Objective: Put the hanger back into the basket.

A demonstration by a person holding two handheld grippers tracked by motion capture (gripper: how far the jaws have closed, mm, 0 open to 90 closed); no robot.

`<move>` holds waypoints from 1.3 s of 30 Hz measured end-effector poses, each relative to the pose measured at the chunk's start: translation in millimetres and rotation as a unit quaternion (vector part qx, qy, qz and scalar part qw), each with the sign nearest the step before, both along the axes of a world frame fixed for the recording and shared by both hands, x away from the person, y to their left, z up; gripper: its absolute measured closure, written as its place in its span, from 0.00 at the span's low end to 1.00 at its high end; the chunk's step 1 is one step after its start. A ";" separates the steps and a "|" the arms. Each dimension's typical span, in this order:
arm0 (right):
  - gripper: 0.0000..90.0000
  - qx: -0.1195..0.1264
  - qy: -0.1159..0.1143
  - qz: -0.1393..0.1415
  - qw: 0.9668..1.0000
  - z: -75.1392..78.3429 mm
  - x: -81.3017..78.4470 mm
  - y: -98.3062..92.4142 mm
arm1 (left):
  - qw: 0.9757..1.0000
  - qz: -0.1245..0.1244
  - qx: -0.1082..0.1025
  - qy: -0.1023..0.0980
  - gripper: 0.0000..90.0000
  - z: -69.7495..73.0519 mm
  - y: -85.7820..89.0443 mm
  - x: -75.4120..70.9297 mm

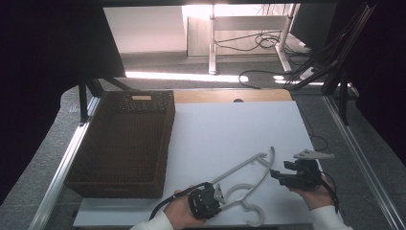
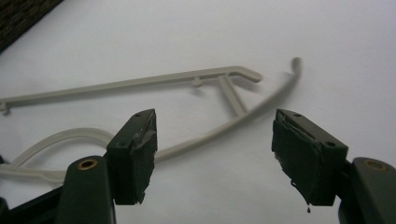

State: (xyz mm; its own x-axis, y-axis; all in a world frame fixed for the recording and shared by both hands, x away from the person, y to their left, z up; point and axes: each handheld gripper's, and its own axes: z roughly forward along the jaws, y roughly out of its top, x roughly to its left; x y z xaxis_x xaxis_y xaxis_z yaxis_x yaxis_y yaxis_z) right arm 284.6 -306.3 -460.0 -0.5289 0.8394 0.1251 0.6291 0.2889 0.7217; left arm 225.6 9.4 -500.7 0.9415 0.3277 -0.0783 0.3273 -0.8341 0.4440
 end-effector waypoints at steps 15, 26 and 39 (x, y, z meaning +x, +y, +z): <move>0.35 0.020 -0.008 -0.076 0.997 -0.3 -5.8 -43.5 | 0.985 0.041 -0.144 0.084 0.91 31.0 30.9 28.9; 0.35 0.018 -0.007 -0.074 0.997 -3.1 -4.1 -42.6 | 0.973 0.063 -0.208 0.072 0.91 66.2 49.0 40.1; 0.35 0.018 -0.010 -0.079 0.997 -2.7 -4.2 -44.8 | 0.968 0.080 -0.234 0.043 0.91 88.5 63.0 42.4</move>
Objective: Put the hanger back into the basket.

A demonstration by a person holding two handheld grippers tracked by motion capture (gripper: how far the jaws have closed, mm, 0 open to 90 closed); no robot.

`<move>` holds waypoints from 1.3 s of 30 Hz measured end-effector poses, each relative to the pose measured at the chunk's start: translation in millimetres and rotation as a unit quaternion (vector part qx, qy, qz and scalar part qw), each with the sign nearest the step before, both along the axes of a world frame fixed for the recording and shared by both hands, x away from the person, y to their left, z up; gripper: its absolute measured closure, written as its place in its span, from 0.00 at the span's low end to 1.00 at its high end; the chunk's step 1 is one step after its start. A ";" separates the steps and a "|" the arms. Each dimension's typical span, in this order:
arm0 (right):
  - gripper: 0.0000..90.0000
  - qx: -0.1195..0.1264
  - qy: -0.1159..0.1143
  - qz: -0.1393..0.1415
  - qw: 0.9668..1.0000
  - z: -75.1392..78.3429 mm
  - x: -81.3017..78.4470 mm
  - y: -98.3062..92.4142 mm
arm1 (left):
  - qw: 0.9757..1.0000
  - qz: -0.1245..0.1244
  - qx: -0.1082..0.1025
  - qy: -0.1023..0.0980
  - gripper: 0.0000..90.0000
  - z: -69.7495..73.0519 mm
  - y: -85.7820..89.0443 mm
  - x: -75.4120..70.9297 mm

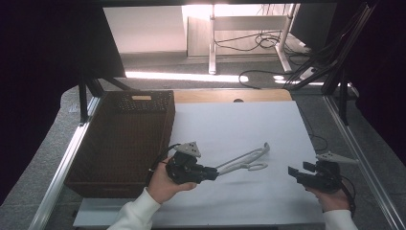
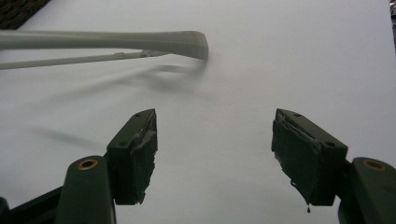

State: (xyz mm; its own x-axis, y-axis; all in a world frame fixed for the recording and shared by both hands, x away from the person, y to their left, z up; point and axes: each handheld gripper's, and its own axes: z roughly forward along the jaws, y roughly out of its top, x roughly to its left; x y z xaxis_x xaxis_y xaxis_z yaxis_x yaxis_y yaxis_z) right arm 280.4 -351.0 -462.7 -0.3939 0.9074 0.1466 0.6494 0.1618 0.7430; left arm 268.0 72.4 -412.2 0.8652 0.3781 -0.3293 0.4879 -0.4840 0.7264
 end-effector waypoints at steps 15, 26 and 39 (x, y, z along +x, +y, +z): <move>0.35 0.002 -0.001 -0.004 1.000 0.4 -0.1 -1.1 | 0.999 0.022 -0.034 -0.028 0.91 25.4 16.2 0.8; 0.35 0.001 0.000 -0.005 1.000 0.2 0.2 -1.5 | 0.995 0.057 -0.066 -0.056 0.91 53.2 50.0 -0.3; 0.35 0.002 -0.001 -0.009 1.000 -0.1 0.8 -3.1 | 0.989 0.101 -0.077 -0.082 0.91 74.6 94.3 0.2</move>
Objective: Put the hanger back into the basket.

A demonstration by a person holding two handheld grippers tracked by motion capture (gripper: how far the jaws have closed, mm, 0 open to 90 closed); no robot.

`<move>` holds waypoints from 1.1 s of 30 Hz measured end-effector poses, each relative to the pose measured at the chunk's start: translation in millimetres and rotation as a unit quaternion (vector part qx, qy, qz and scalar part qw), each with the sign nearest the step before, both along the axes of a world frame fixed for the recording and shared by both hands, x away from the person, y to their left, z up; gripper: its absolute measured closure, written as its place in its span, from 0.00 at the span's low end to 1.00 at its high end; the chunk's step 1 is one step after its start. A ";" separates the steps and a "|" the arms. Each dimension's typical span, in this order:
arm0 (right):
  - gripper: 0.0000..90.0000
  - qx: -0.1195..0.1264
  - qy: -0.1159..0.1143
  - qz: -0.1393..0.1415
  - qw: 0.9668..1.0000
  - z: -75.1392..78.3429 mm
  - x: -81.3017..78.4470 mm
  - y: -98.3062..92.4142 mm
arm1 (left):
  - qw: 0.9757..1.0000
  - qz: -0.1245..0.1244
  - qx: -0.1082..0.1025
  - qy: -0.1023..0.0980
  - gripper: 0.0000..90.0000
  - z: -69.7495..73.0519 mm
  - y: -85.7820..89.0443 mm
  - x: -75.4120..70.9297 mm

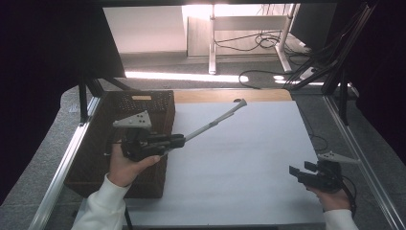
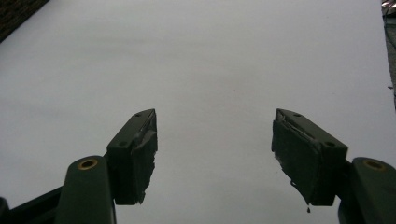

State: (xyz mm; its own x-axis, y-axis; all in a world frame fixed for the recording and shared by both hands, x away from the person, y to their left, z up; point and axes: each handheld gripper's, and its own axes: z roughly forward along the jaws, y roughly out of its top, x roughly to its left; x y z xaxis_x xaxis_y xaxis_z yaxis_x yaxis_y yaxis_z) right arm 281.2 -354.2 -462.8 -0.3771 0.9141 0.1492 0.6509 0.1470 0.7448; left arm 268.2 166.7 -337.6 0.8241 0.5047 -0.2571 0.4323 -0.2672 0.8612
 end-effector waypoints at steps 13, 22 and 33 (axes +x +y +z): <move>0.35 -0.001 0.001 0.000 1.000 -1.9 0.4 1.0 | 0.998 0.051 -0.014 -0.022 0.91 16.0 43.8 -2.7; 0.35 -0.003 0.003 0.000 1.000 -3.6 1.1 1.8 | 0.995 0.099 -0.011 -0.026 0.91 20.4 84.9 -2.8; 0.35 -0.006 0.007 -0.001 1.000 -4.1 0.9 0.8 | 0.990 0.137 -0.009 -0.012 0.91 5.3 127.9 -5.8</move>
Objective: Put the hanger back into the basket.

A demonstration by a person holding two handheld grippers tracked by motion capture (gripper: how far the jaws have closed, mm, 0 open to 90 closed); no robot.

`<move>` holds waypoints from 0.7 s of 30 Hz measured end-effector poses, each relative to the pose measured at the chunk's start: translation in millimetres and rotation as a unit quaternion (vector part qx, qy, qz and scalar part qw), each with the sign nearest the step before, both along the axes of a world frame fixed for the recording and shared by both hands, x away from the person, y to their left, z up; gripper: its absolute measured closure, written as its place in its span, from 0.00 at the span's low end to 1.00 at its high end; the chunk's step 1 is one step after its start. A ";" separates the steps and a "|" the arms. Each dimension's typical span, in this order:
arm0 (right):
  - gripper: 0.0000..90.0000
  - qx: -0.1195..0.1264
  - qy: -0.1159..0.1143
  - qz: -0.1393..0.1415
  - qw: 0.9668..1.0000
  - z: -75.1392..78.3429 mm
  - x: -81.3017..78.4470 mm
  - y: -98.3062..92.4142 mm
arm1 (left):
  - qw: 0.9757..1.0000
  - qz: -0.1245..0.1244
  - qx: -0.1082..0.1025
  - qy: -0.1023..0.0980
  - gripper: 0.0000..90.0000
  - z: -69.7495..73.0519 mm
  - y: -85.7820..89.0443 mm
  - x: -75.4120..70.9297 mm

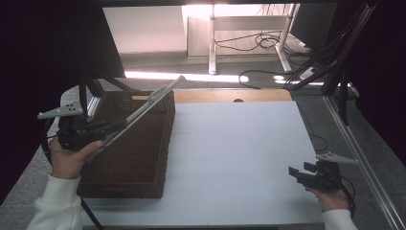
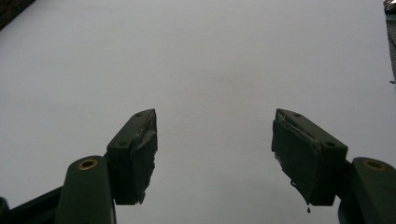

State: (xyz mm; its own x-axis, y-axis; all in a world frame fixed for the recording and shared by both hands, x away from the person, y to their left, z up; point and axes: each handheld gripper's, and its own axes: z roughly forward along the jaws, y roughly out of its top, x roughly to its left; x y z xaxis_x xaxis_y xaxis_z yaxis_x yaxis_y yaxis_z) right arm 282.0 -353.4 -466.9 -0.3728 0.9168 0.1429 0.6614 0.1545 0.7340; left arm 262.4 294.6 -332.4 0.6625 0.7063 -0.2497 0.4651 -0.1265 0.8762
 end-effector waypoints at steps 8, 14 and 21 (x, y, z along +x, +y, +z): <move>0.35 -0.001 0.000 -0.002 1.000 -0.8 0.3 0.1 | 1.000 0.015 -0.002 0.015 0.91 -23.5 26.2 -2.4; 0.35 -0.002 0.002 -0.002 1.000 -1.8 0.6 0.6 | 0.999 0.020 -0.009 0.023 0.91 -36.0 42.6 -3.2; 0.35 -0.003 0.005 -0.004 1.000 -2.8 0.9 0.1 | 0.999 0.021 0.007 0.040 0.91 -49.8 44.5 0.9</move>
